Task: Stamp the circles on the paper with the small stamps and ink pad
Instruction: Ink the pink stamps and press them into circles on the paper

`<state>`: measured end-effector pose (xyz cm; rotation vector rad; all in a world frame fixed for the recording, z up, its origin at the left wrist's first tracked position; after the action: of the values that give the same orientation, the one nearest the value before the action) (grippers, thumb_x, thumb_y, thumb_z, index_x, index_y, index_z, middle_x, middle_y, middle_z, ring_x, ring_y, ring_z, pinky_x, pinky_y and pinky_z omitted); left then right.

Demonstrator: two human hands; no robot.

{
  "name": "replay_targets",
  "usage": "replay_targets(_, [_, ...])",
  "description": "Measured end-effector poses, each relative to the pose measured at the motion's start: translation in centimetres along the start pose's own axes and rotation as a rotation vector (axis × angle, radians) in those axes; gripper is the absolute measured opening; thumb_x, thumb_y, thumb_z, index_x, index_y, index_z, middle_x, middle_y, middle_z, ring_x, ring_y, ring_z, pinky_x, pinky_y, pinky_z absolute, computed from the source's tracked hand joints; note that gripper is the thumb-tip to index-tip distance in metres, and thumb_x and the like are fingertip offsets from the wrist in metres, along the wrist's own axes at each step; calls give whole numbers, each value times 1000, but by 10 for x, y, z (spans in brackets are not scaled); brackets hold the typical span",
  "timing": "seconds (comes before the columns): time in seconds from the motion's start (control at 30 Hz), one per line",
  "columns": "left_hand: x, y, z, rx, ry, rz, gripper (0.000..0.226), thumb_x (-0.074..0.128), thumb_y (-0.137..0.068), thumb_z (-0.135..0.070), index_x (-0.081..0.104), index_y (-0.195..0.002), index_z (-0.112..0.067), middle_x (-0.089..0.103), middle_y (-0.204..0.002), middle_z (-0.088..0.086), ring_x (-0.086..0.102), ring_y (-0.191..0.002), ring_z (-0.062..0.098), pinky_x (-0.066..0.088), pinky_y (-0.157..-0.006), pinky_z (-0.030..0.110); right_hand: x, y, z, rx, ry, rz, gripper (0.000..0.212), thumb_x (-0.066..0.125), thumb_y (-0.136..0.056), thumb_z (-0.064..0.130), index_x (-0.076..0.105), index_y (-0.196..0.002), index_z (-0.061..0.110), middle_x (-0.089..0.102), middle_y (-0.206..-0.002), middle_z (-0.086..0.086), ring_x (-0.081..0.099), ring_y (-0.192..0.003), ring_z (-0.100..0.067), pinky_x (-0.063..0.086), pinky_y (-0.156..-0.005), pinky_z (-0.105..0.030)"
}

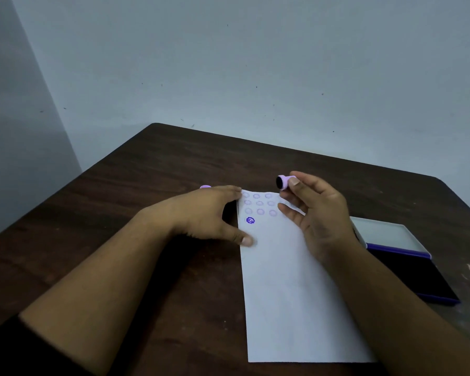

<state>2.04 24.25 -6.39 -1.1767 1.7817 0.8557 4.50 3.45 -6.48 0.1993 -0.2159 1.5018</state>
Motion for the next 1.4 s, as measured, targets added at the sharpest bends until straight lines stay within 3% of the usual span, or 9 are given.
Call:
replay_targets(0.13, [-42,1,16,-52,73,-304,70,74,-83,-61,58,-144,-30,52,-151,-12,59,-123,8,49,-106,32,14,-3,12,17,-34,35,21,76,-93,13,76,-114,13,82,-104,-9,80,-93,-21,64,-79,-33])
replay_targets(0.23, [-58,4,36,-161,-100,-428,49,67,-91,-43,61,-137,-29,59,-143,-5,57,-126,17,49,-106,42,40,-8,16,58,19,138,19,75,-94,10,76,-113,8,82,-103,-11,80,-95,-21,64,-83,-32])
replay_targets(0.4, [-50,3,67,-298,-131,-389,48,60,-95,-51,60,-140,-31,58,-141,-1,51,-130,26,46,-107,46,88,-28,9,137,91,264,17,74,-92,1,71,-109,-1,82,-92,-14,81,-84,-21,65,-80,-32])
replay_targets(0.63, [-50,2,69,-270,-176,-456,30,56,-96,-54,72,-112,-35,63,-118,-3,54,-116,25,46,-97,44,120,-59,-27,147,400,261,16,73,-86,-9,73,-98,2,79,-100,-21,79,-88,-24,65,-77,-31])
replay_targets(0.73, [-51,2,73,-281,-164,-481,27,58,-94,-52,72,-106,-32,64,-116,-2,54,-115,26,47,-96,43,132,-66,-27,65,553,307,18,81,-81,-2,79,-92,13,81,-97,-13,79,-95,-24,64,-74,-27])
replay_targets(0.9, [-54,4,87,-300,-4,-486,31,69,-86,-55,75,-104,-30,69,-110,-1,60,-108,25,54,-93,42,154,-67,-24,-71,780,390,28,93,-68,17,78,-91,19,82,-92,-3,78,-96,-22,61,-91,-37])
replay_targets(1.03, [-56,6,93,-297,71,-478,34,77,-79,-52,80,-99,-26,69,-100,2,64,-93,21,58,-84,38,174,-62,-22,-177,941,436,20,91,-73,18,78,-88,24,80,-75,9,75,-75,-3,57,-75,-25])
replay_targets(1.2, [-54,3,97,-293,105,-457,33,79,-77,-49,80,-97,-22,72,-93,0,67,-87,18,59,-80,36,190,-57,-16,-262,1058,505,16,87,-81,20,79,-93,26,79,-82,10,74,-80,-5,53,-69,-19])
replay_targets(1.4, [-54,1,99,-270,146,-459,24,78,-80,-44,81,-92,-25,73,-79,-6,68,-78,11,52,-65,25,202,-52,-15,-337,1134,559,18,85,-79,19,76,-82,35,77,-76,15,72,-75,2,48,-63,-12])
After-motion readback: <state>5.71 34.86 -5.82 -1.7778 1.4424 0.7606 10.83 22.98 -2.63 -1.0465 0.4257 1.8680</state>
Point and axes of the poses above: each hand's wrist, its own y-axis away from the middle knuckle, its own x-axis out of the palm, z = x × y, the point moved 10 cm from there along -y, towards the middle knuckle
